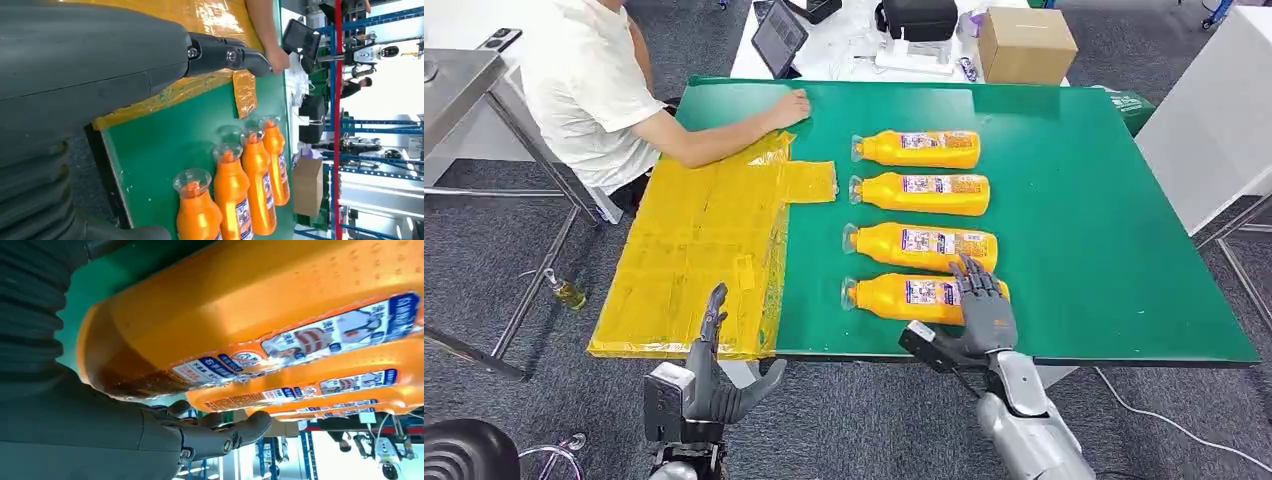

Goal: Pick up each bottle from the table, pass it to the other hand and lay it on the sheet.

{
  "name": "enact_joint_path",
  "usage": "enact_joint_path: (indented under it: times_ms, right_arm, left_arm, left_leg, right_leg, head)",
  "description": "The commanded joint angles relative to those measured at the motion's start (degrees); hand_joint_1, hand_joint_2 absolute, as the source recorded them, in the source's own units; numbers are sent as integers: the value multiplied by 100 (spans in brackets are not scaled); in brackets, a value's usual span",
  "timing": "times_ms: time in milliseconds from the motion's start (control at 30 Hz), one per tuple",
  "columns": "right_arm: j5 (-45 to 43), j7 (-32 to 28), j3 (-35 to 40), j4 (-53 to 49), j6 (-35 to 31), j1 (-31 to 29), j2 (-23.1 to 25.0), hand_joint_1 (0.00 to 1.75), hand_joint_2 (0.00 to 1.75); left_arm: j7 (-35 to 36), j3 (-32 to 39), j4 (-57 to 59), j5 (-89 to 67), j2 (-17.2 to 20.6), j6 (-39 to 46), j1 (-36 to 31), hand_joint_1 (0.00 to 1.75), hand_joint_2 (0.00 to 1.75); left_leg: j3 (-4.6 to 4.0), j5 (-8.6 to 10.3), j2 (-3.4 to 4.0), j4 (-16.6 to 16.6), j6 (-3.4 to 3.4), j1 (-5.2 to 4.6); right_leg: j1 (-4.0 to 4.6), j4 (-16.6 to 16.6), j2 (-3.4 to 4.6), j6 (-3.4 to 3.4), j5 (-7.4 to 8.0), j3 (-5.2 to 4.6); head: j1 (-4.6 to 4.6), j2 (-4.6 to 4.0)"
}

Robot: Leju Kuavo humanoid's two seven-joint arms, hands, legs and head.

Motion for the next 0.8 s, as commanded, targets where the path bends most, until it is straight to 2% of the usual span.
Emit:
enact_joint_path:
  times_ms: [33,167,200,233,267,400,433,800]
  right_arm:
    - [-23,49,234,450,165,-98,-177,0,175]
    - [-51,27,286,650,365,-252,-241,0,175]
    - [-54,9,312,684,422,-269,-259,16,175]
    - [-15,17,369,710,500,-299,-301,134,175]
    - [15,21,413,715,544,-313,-329,164,175]
    - [128,140,543,761,603,-387,-408,175,175]
    - [167,190,560,778,561,-411,-411,171,175]
    - [-14,277,447,1184,890,-438,-468,175,175]
  left_arm:
    - [17,42,116,-8,-21,-41,-39,0,175]
    - [-8,36,113,52,-36,-98,-29,0,175]
    - [-8,37,114,68,-39,-109,-27,0,175]
    - [-14,48,111,73,-40,-107,-29,0,175]
    - [5,55,99,163,-48,-189,-27,0,175]
    - [67,55,104,325,-49,-354,-34,0,175]
    - [70,48,100,336,-47,-368,-32,0,175]
    - [52,-15,53,308,-36,-323,3,0,175]
  left_leg:
    - [18,-3,-2,-5,5,0]
    - [35,-6,1,-6,9,0]
    - [29,-4,1,-5,7,0]
    - [43,-7,4,-7,11,-1]
    - [40,-6,1,-4,9,0]
    - [46,-5,0,-7,12,0]
    - [42,-3,-2,-6,9,0]
    - [49,-2,-9,-6,11,2]
  right_leg:
    - [3,-6,-7,-10,-4,19]
    - [5,-9,-8,-14,-6,36]
    - [3,-7,-5,-10,-3,28]
    - [4,-10,-6,-15,-6,42]
    - [4,-7,-8,-12,-5,39]
    - [5,-10,-10,-15,-5,48]
    - [5,-9,-10,-13,-4,44]
    - [6,-12,-16,-10,-5,53]
  head:
    - [-2,0]
    - [-2,0]
    - [-4,0]
    - [-2,0]
    - [-2,0]
    - [0,0]
    - [-2,0]
    - [-2,0]
